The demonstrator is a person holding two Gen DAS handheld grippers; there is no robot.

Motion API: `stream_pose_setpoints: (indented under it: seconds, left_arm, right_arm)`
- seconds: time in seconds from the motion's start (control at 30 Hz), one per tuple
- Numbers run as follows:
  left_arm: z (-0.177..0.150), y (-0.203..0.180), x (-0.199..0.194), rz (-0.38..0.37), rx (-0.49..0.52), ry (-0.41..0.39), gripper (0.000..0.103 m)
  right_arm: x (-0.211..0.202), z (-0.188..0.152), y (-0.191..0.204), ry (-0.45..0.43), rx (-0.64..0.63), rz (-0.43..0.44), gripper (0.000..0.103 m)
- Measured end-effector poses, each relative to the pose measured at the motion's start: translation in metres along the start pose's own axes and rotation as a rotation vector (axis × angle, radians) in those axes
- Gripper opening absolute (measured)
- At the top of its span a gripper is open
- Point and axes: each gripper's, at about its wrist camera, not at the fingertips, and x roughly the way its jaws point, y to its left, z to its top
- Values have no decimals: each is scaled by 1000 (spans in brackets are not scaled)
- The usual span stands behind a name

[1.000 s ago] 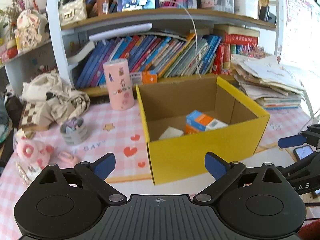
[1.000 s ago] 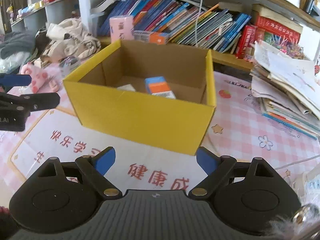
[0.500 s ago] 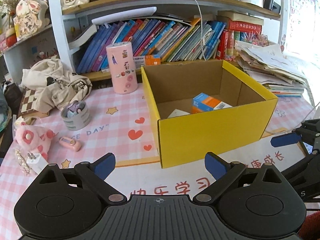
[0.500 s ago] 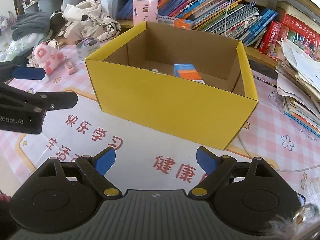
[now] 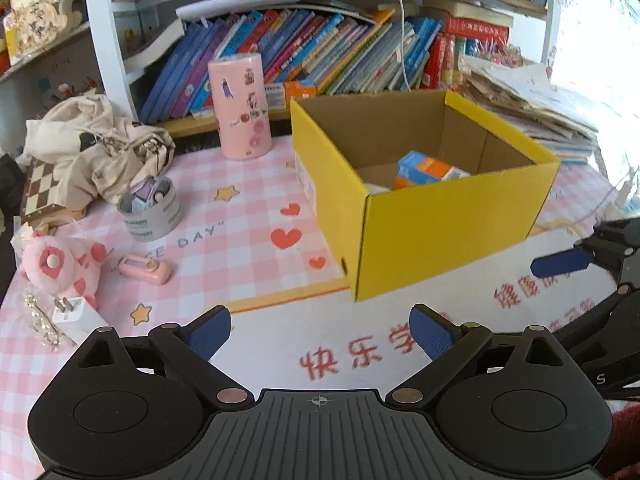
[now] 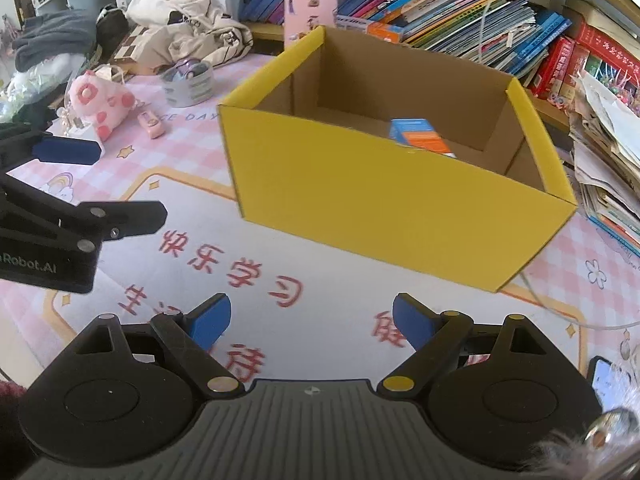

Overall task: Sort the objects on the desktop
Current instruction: 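Move the right tool toward the white charger plug while the left tool approaches the pearl accessory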

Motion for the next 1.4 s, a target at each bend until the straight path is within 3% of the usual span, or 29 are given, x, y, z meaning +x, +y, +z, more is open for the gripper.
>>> stream_pose_setpoints:
  seconds: [0.33,0.9,1.4]
  left_arm:
    - [-10,46,-6,-20,12,12,98]
    - [-27,134,-24,29,-31,-12,98]
    - [-38,182,-38,47,-54,-49,98]
  right_arm:
    - [11,17,49,12,-2,-15,88]
    - [34,51,136,-11,-64,10,88]
    - [41,71,189,-32,-131,9,88]
